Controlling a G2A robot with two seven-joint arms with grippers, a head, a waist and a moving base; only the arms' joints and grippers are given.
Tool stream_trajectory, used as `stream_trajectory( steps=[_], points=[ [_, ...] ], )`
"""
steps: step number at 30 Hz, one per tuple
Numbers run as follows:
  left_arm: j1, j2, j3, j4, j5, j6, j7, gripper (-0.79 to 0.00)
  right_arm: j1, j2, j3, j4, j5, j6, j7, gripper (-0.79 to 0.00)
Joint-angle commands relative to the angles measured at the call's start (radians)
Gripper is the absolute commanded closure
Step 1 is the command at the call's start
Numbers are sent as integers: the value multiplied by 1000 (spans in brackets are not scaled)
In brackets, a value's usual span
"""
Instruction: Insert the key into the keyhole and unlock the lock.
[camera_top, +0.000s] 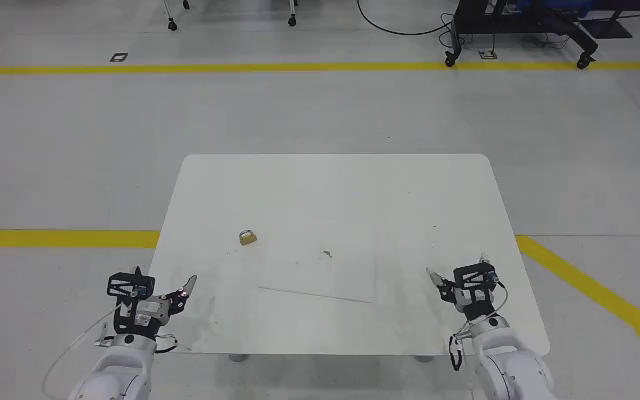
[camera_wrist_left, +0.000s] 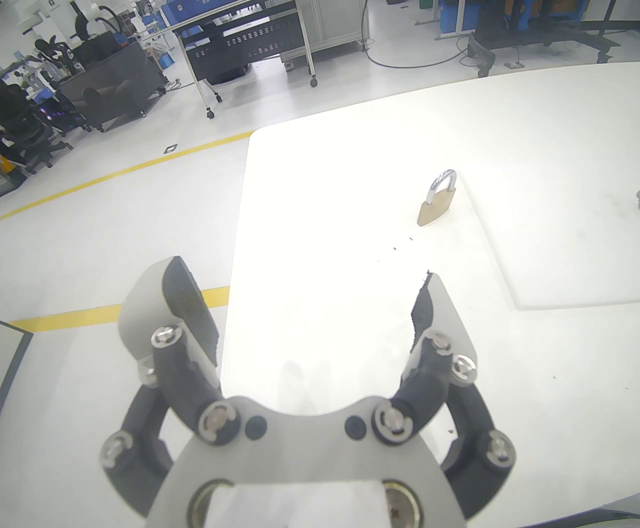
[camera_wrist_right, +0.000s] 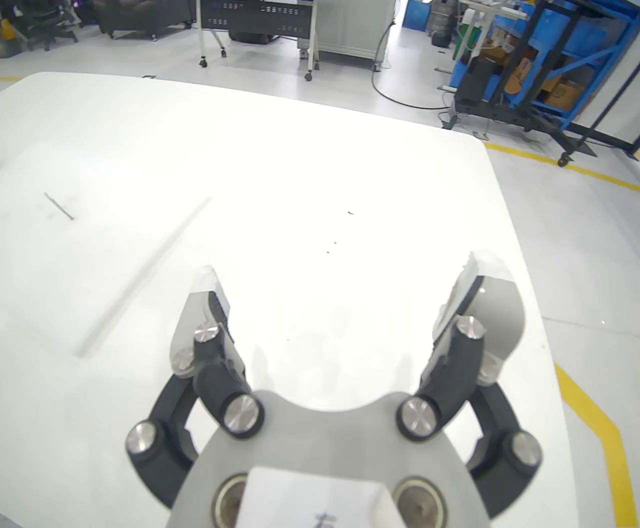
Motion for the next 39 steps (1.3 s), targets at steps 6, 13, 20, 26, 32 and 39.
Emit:
stream_trajectory(
  steps=[6,13,20,26,32,39],
  points=[
    [0,0,0,0,0,0,0,-785,272,-22,-207,134,-30,-124,141,-785],
    [0,0,0,0,0,0,0,-785,319,-30,-240,173,-16,-123,158,-785],
    [0,0,0,0,0,0,0,-785,323,-29,-241,180,6,-171,138,-785],
    [0,0,0,0,0,0,0,-785,470,-25,-293,295,32,-507,128,-785],
    [0,0,0,0,0,0,0,-785,634,-45,-426,425,23,-692,193,-785],
    [0,0,0,0,0,0,0,-785,783,-92,-579,569,39,-667,330,-634]
  ],
)
